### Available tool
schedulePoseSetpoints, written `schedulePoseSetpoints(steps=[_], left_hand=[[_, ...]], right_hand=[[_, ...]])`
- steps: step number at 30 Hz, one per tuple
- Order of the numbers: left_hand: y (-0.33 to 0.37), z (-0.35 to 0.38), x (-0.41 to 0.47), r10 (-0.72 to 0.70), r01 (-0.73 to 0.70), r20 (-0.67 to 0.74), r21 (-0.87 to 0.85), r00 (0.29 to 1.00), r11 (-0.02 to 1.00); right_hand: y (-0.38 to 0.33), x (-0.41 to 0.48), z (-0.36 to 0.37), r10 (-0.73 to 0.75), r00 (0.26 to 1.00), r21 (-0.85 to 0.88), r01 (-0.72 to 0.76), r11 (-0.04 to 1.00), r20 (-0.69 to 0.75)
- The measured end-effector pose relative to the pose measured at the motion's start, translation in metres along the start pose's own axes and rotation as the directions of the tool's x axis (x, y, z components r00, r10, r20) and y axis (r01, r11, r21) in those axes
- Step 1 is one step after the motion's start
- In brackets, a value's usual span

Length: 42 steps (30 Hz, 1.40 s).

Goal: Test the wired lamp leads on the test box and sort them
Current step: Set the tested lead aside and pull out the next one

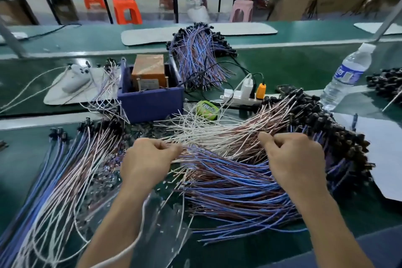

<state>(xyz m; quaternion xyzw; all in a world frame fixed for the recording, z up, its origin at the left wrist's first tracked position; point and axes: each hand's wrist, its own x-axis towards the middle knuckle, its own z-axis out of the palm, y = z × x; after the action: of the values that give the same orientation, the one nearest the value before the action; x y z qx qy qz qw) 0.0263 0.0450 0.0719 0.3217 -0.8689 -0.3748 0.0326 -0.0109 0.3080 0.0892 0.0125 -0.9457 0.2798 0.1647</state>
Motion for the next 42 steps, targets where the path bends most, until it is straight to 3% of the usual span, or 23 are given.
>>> schedulePoseSetpoints(steps=[4, 8, 10, 15, 18, 22, 25, 30, 33, 38, 40, 42], left_hand=[[-0.031, -0.034, 0.013, -0.085, 0.088, -0.187, 0.009, 0.979, 0.996], [-0.075, -0.067, 0.024, -0.067, 0.147, -0.492, 0.126, 0.868, 0.981], [-0.101, -0.084, 0.033, -0.088, 0.172, -0.563, 0.098, 0.822, 0.98], [-0.159, -0.121, 0.07, -0.259, 0.328, -0.489, 0.059, 0.833, 0.943], [-0.17, -0.126, 0.086, -0.23, 0.322, -0.404, 0.177, 0.885, 0.93], [-0.171, -0.125, 0.102, -0.221, 0.4, -0.454, 0.348, 0.863, 0.848], [-0.174, -0.124, 0.111, -0.26, 0.454, -0.489, 0.336, 0.833, 0.825], [-0.176, -0.125, 0.129, -0.212, 0.412, -0.475, 0.367, 0.854, 0.834], [-0.178, -0.13, 0.143, -0.247, 0.408, -0.46, 0.291, 0.853, 0.865], [-0.162, -0.141, 0.156, -0.273, 0.427, -0.439, 0.304, 0.856, 0.852], [-0.156, -0.149, 0.15, -0.246, 0.399, -0.464, 0.269, 0.851, 0.877], [-0.144, -0.161, 0.135, -0.192, 0.296, -0.484, 0.148, 0.854, 0.943]], right_hand=[[-0.073, -0.004, 0.051, -0.205, 0.948, 0.184, 0.163, 0.969, 0.241], [-0.148, -0.014, 0.109, -0.374, 0.846, 0.314, 0.262, 0.913, 0.38], [-0.183, -0.02, 0.134, -0.426, 0.773, 0.324, 0.297, 0.898, 0.47], [-0.242, -0.03, 0.18, -0.467, 0.647, 0.333, 0.328, 0.884, 0.603], [-0.259, -0.033, 0.195, -0.449, 0.607, 0.331, 0.304, 0.894, 0.656], [-0.264, -0.036, 0.206, -0.436, 0.59, 0.35, 0.262, 0.899, 0.679], [-0.264, -0.035, 0.21, -0.417, 0.586, 0.352, 0.228, 0.908, 0.695], [-0.263, -0.033, 0.208, -0.415, 0.589, 0.362, 0.213, 0.907, 0.694], [-0.261, -0.035, 0.206, -0.419, 0.582, 0.385, 0.19, 0.903, 0.697], [-0.256, -0.035, 0.198, -0.439, 0.583, 0.434, 0.159, 0.887, 0.684], [-0.255, -0.031, 0.193, -0.434, 0.59, 0.477, 0.092, 0.874, 0.681], [-0.259, -0.025, 0.186, -0.392, 0.586, 0.548, -0.108, 0.829, 0.709]])
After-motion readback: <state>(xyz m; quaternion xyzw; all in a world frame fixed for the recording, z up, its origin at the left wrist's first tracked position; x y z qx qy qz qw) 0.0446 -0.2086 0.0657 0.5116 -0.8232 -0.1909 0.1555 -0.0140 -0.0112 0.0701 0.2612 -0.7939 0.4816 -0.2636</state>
